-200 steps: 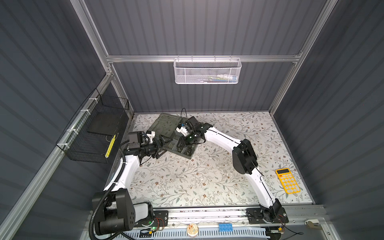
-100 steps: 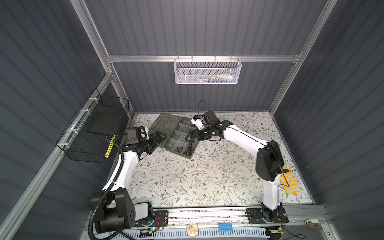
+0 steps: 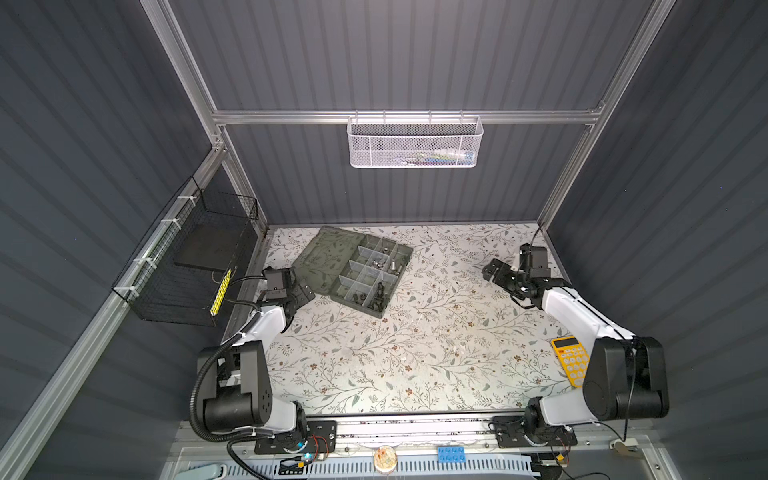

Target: Sort the screws and nuts into containers

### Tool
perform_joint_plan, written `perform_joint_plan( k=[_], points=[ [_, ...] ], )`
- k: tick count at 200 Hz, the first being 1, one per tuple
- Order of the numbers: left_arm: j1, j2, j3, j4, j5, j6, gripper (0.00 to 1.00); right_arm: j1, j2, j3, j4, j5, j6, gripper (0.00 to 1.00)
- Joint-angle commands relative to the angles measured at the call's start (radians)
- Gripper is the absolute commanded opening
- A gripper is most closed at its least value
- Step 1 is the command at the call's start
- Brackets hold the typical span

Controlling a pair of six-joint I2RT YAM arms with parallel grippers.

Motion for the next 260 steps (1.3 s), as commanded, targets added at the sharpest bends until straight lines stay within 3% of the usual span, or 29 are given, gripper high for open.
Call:
perform_joint_plan(
  k=[1,37,80,103,144,188,222,240,251,260],
  points=[
    [0.005,0.034,-0.055,0.228,-0.108,0.104,1.00,-0.023,-0.062,-0.057,0.041,0.252,-0.043,0.99],
    [0.005,0.102,-0.146,0.458,-0.117,0.148,1.00,-0.032,-0.125,-0.186,0.173,0.498,-0.122,0.99],
    [0.005,0.135,-0.195,0.603,-0.061,0.167,1.00,-0.032,-0.162,-0.352,0.467,0.616,-0.229,0.99],
    [0.005,0.147,-0.267,0.796,-0.032,0.205,1.00,-0.031,-0.157,-0.456,0.720,0.568,-0.316,0.99],
    [0.002,0.128,-0.302,0.832,0.005,0.221,1.00,-0.025,-0.098,-0.564,1.023,0.427,-0.382,0.99],
    [0.001,0.143,-0.292,0.845,0.096,0.261,1.00,0.056,0.019,-0.736,1.493,0.420,-0.504,0.99],
    [-0.028,0.183,-0.289,0.898,0.246,0.366,1.00,0.087,0.044,-0.756,1.560,0.420,-0.543,0.99],
    [-0.057,0.261,-0.339,1.088,0.218,0.384,1.00,0.087,0.056,-0.762,1.588,0.418,-0.546,0.99],
    [-0.061,0.225,-0.329,0.985,0.206,0.391,1.00,0.084,0.053,-0.759,1.580,0.412,-0.543,0.99],
    [-0.067,0.252,-0.338,1.065,0.197,0.394,1.00,0.075,0.053,-0.754,1.564,0.393,-0.537,0.99]
  ],
)
